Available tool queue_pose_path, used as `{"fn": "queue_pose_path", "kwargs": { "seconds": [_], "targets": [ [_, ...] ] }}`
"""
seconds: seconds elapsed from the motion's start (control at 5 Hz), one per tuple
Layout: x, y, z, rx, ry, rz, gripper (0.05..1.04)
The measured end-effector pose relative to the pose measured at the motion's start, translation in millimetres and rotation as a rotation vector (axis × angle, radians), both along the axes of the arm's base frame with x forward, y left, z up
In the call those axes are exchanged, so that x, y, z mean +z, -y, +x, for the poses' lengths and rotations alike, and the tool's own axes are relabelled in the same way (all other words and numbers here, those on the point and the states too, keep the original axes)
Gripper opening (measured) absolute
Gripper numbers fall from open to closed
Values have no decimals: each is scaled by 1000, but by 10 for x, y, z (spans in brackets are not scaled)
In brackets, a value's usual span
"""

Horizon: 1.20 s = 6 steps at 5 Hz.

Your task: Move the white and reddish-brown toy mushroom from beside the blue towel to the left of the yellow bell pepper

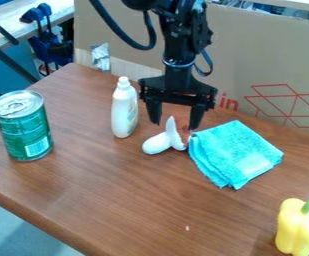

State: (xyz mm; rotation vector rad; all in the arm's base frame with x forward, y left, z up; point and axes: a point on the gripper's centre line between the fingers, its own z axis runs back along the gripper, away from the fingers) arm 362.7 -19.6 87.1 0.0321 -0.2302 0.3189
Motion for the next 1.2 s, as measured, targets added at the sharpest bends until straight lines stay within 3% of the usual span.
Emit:
{"fn": "queue_pose_path", "kwargs": {
  "seconds": [0.6,0.8,1.2],
  "targets": [
    [-192,-90,144,80,-37,48,1001],
    [-232,-59,213,107,-33,62,945],
    [-297,-45,182,165,-43,111,416]
  ]
}}
